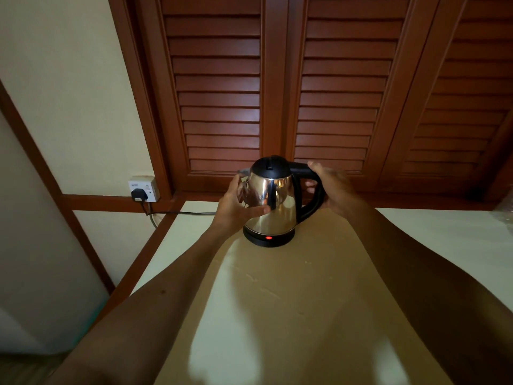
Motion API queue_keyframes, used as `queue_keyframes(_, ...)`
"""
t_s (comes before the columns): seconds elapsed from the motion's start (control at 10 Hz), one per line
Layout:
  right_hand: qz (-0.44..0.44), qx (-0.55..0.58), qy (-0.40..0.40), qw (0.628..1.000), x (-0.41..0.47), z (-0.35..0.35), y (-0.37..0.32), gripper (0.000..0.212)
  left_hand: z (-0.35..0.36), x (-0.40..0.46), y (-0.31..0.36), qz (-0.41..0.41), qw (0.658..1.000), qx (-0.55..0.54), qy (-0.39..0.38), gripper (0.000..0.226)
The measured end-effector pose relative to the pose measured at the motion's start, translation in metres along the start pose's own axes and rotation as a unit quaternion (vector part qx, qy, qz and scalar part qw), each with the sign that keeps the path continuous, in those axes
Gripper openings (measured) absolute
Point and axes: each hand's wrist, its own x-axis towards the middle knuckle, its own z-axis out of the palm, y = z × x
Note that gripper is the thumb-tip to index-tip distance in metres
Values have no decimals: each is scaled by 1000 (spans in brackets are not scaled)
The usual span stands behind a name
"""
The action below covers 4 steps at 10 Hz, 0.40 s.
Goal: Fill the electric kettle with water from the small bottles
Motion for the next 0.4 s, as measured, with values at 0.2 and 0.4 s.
queue_keyframes(0.2,-46,-5,0,999,-9,-2,9,35,-1,-3,-6,15,1000,20,-6,87)
queue_keyframes(0.4,-51,-177,-4,983,-54,-18,80,60,-6,-52,-6,-70,981,170,-70,92)
